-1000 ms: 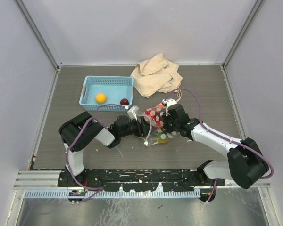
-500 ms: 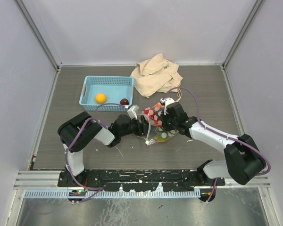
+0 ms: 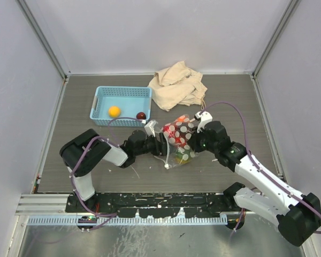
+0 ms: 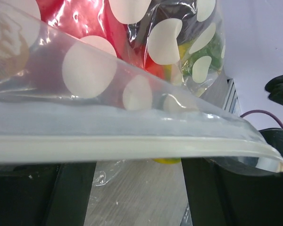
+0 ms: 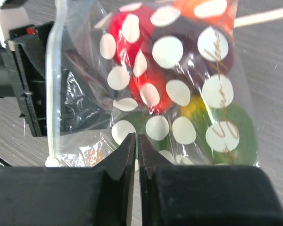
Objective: Open the zip-top bag and remove the fake food
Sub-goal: Pick up the fake fruit from the zipper food storage bag.
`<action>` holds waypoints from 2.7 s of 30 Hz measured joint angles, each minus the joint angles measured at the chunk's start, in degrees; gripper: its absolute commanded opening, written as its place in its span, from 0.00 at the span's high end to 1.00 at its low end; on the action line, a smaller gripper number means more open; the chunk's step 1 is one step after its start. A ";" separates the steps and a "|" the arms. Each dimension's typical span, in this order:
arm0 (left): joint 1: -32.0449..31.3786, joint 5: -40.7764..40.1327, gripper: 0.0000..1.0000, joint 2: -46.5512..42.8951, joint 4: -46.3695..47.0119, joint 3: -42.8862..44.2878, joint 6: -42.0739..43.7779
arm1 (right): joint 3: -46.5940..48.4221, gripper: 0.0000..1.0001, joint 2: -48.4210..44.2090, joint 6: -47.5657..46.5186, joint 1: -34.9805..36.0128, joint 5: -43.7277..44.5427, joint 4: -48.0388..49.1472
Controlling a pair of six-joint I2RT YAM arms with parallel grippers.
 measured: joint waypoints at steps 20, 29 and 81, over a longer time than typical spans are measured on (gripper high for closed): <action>-0.11 5.53 0.22 -0.04 -1.33 -0.02 -1.36 | -3.26 0.94 16.59 10.93 7.80 8.68 -5.51; -0.09 5.77 0.18 -0.04 -2.54 -0.02 -1.20 | -3.26 0.94 16.63 8.83 8.07 5.18 0.50; -0.42 3.74 0.72 -6.08 -12.96 -0.02 -4.11 | -17.11 0.40 -6.84 15.72 19.65 1.25 18.18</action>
